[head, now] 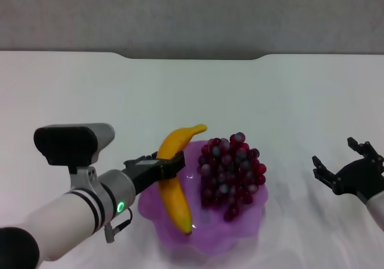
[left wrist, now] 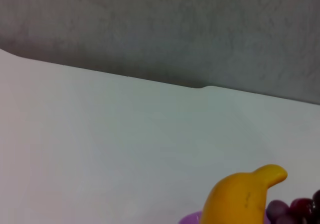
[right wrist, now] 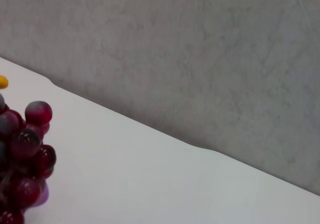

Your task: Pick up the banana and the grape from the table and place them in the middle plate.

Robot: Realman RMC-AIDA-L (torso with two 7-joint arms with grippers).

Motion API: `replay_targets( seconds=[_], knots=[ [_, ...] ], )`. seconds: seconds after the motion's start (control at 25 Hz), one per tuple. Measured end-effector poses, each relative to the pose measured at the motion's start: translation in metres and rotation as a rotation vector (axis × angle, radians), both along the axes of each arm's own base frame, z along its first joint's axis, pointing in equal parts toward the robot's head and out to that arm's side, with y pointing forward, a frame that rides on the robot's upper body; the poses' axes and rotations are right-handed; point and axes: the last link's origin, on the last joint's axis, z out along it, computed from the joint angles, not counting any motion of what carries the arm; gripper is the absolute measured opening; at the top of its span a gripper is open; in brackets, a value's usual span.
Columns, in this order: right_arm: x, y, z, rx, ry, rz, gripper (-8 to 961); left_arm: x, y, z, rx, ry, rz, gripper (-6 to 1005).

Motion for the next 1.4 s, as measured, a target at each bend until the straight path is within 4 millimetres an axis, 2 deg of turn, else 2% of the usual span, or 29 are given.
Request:
replay_targets(
  seconds=[0.44, 0.72, 0.92, 1.0, 1.04, 1.24, 1.4],
  knots=[
    [0.000, 0.000, 0.000, -0.002, -0.002, 0.001, 880, 0.005, -0.008, -0.008, 0.025, 0.044, -0.057, 655],
    [0.000, 0.000, 0.000, -0.003, -0.002, 0.001, 880, 0.006, -0.008, -0.007, 0.041, 0.048, -0.066, 670],
    [0.001, -0.001, 0.000, -0.003, -0.002, -0.002, 880, 0.002, -0.009, 0.004, 0.102, 0.085, -0.086, 884],
    [-0.001, 0.000, -0.001, -0.003, 0.002, 0.004, 880, -0.013, -0.012, 0.021, 0.201, 0.145, -0.075, 883],
    [-0.005, 0.002, -0.001, -0.003, 0.008, 0.012, 880, -0.013, -0.012, 0.021, 0.201, 0.145, -0.075, 883],
    [-0.026, 0.014, -0.005, -0.001, 0.040, 0.069, 880, -0.063, -0.028, 0.059, 0.425, 0.313, 0.013, 883],
    [-0.029, 0.014, -0.007, 0.000, 0.053, 0.072, 880, -0.106, -0.042, 0.080, 0.553, 0.420, 0.090, 884]
  ],
)
